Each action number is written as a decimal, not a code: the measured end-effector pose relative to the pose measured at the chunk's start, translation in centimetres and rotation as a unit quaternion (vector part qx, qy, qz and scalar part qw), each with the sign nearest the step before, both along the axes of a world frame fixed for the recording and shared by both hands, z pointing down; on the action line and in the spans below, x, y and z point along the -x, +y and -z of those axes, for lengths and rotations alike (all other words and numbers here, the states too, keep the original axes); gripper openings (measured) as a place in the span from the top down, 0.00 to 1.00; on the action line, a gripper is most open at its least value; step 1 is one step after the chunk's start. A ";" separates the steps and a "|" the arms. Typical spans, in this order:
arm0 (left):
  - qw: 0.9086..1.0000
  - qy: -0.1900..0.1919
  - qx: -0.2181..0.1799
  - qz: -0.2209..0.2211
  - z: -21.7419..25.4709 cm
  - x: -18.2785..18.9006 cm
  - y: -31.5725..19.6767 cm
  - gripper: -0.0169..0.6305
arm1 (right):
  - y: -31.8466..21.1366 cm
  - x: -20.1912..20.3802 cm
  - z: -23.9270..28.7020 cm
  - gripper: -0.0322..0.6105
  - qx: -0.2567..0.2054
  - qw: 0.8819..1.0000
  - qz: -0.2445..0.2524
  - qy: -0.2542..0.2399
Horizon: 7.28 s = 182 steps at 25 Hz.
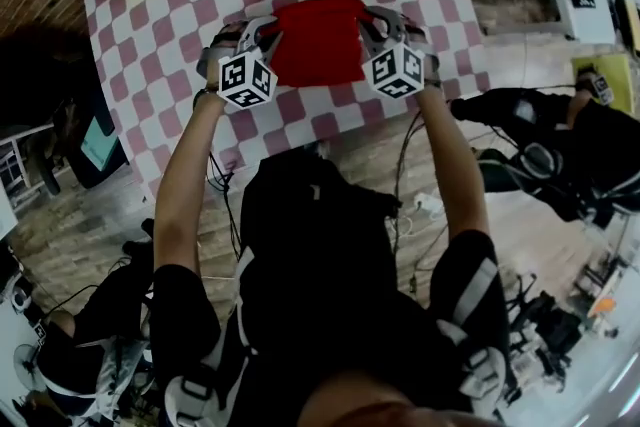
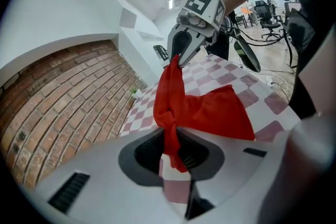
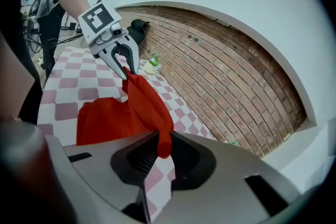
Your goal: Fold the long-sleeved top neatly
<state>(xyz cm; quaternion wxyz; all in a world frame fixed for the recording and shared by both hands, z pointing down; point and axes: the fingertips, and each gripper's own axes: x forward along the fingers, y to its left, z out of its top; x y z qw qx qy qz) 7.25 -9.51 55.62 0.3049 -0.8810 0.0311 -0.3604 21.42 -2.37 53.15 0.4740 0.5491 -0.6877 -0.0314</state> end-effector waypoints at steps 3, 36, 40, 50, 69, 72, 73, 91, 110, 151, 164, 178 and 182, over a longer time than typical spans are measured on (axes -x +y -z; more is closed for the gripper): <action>1.000 -0.009 -0.005 0.003 -1.3 0.9 1.6 0.87 | 2.4 1.3 -1.4 0.86 0.007 1.000 0.008 -0.003; 0.994 -0.100 0.034 -0.012 -13.2 4.0 10.2 0.87 | 12.9 5.4 -13.7 0.86 0.090 0.995 -0.004 -0.031; 0.992 -0.099 0.083 0.007 -13.2 4.5 10.6 0.84 | 13.1 5.7 -13.8 0.84 0.094 0.994 -0.013 -0.047; 0.987 -0.047 0.149 0.031 -7.9 6.0 13.1 0.69 | 14.3 6.3 -9.0 0.74 0.056 0.990 -0.008 -0.128; 0.979 -0.090 0.176 -0.040 -9.2 -5.5 12.8 0.69 | 6.3 -1.9 -10.6 0.74 0.054 0.972 -0.079 -0.212; 0.979 -0.090 0.179 -0.044 -9.9 -5.3 13.0 0.68 | 4.8 -1.2 -12.0 0.74 0.076 0.974 -0.045 -0.209; 0.979 -0.087 0.181 -0.044 -10.0 -5.3 13.0 0.68 | 4.2 -1.0 -12.3 0.74 0.079 0.974 -0.035 -0.209; 0.972 -0.066 0.221 -0.044 -11.3 -6.5 12.5 0.68 | -1.3 -3.8 -16.0 0.88 0.125 0.954 -0.066 -0.264; 0.974 0.000 0.227 0.022 -7.9 -4.7 11.1 0.66 | 1.9 -5.5 -12.0 0.78 0.122 0.953 -0.120 -0.249; 0.880 0.320 0.263 0.234 15.9 11.7 14.4 0.96 | 17.0 9.9 11.0 0.93 -0.154 0.867 -0.241 -0.408; 0.881 0.345 0.250 0.204 21.4 14.9 16.4 0.96 | 20.9 14.7 18.2 0.93 -0.222 0.856 -0.263 -0.385; 0.869 0.358 0.269 0.211 21.6 15.1 16.2 0.96 | 20.2 16.0 18.1 0.93 -0.217 0.862 -0.270 -0.371; 0.874 0.355 0.260 0.206 21.4 15.2 16.0 0.96 | 19.9 16.2 18.1 0.93 -0.216 0.865 -0.266 -0.367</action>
